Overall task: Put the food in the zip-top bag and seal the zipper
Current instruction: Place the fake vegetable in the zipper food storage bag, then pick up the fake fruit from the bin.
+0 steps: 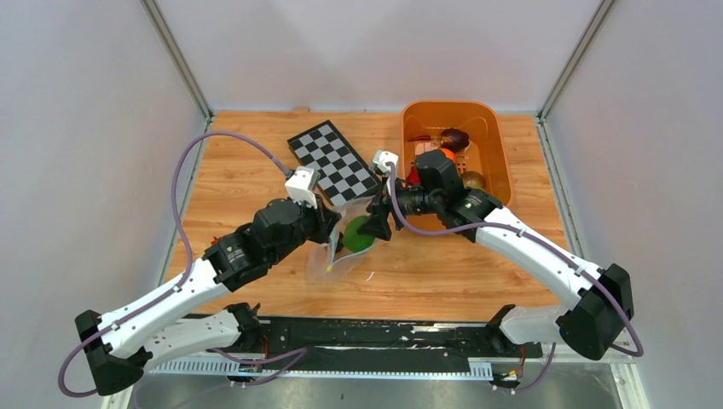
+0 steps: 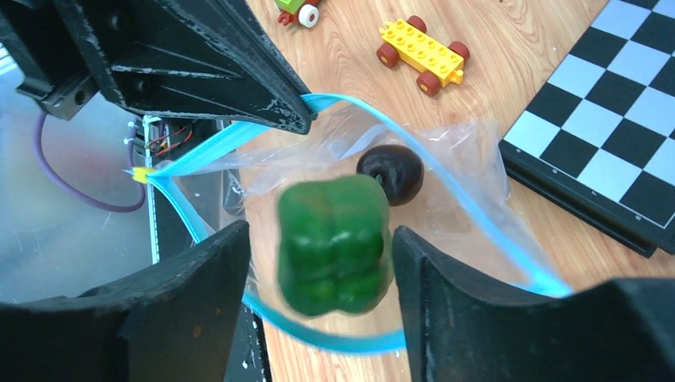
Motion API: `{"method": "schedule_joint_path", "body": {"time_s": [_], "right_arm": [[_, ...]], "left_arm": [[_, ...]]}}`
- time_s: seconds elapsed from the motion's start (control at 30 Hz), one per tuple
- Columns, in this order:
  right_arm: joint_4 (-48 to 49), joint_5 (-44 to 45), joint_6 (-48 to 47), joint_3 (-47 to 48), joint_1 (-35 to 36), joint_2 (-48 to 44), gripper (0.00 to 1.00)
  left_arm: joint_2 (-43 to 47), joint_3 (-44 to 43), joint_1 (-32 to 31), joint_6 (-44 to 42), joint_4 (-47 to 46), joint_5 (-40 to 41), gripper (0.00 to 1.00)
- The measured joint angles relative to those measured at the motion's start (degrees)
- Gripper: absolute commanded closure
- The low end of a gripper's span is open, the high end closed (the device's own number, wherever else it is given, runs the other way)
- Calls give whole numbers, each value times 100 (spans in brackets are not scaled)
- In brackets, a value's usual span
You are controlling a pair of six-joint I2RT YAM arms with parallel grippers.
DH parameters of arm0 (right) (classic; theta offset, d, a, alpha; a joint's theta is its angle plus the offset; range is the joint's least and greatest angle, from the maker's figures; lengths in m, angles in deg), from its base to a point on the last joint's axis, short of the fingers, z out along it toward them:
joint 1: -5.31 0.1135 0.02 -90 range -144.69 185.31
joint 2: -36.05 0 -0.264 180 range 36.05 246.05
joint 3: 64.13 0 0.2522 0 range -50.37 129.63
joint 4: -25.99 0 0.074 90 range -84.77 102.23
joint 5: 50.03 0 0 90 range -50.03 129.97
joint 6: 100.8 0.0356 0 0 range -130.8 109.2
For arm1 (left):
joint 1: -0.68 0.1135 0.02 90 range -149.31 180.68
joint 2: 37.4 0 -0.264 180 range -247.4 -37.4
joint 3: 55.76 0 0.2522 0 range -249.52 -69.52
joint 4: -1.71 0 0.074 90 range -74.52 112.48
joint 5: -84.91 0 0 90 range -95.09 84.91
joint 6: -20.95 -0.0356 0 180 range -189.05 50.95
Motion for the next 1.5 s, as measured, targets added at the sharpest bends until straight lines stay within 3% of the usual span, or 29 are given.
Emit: {"method": "schedule_joint_path", "body": {"time_s": [0.4, 1.0, 1.13, 1.23, 1.33, 1.5], "right_arm": [[422, -138, 122, -55, 2, -428, 26], [42, 3565, 758, -151, -175, -752, 25], [-46, 4175, 960, -210, -487, -748, 23], [-120, 4468, 1093, -179, -920, -592, 16], [-234, 4612, 1209, -37, -1375, -195, 9], [-291, 4492, 1331, 142, -2120, 420, 7]], "left_arm": [[66, 101, 0, 13, -4, 144, 100], [809, 612, 0, 50, -118, 756, 100], [262, 415, 26, -321, -85, 116, 100], [-177, 382, 24, -332, -157, -74, 100], [170, 684, 24, -332, -214, -59, 100], [1233, 811, 24, -341, -400, 175, 100]]}}
